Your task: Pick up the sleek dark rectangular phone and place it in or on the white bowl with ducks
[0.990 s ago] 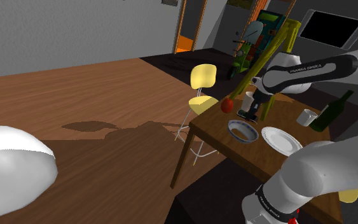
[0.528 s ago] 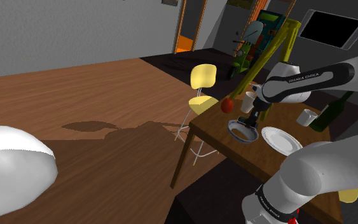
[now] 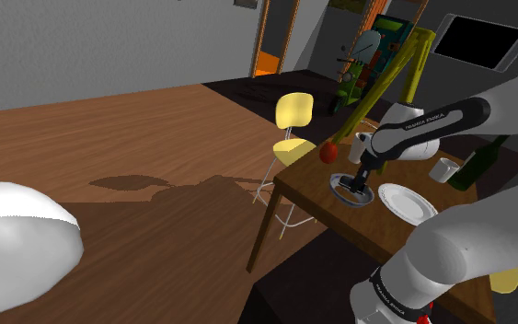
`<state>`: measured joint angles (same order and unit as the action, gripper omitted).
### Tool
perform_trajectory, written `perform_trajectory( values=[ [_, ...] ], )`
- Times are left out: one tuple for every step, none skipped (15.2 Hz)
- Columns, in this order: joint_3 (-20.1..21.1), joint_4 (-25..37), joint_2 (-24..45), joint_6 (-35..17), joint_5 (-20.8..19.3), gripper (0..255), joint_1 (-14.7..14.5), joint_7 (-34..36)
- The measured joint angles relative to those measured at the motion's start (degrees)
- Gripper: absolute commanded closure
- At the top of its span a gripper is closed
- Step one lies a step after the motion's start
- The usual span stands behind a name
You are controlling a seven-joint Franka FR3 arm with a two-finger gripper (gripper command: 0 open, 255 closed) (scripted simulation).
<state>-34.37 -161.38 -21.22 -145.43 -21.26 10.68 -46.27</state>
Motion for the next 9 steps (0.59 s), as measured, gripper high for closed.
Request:
perform_trajectory(
  values=[
    [-0.16, -0.04, 0.37, -0.42, 0.06, 255, -0.07, -0.11],
    [-0.22, -0.09, 0.57, -0.67, 0.09, 255, -0.12, -0.12],
    [-0.28, -0.13, 0.69, -0.84, 0.10, 255, -0.14, -0.15],
    [-0.31, -0.14, 0.76, -0.93, 0.11, 255, -0.15, -0.17],
    [-0.32, -0.15, 0.79, -0.97, 0.11, 255, -0.16, -0.17],
    [-0.32, -0.15, 0.80, -0.98, 0.11, 255, -0.16, -0.18],
    [-0.33, -0.16, 0.81, -0.99, 0.11, 0, -0.15, -0.18],
    [-0.33, -0.16, 0.81, -1.00, 0.11, 0, -0.15, -0.18],
    [-0.33, -0.16, 0.81, -1.00, 0.11, 0, -0.15, -0.18]
  ],
)
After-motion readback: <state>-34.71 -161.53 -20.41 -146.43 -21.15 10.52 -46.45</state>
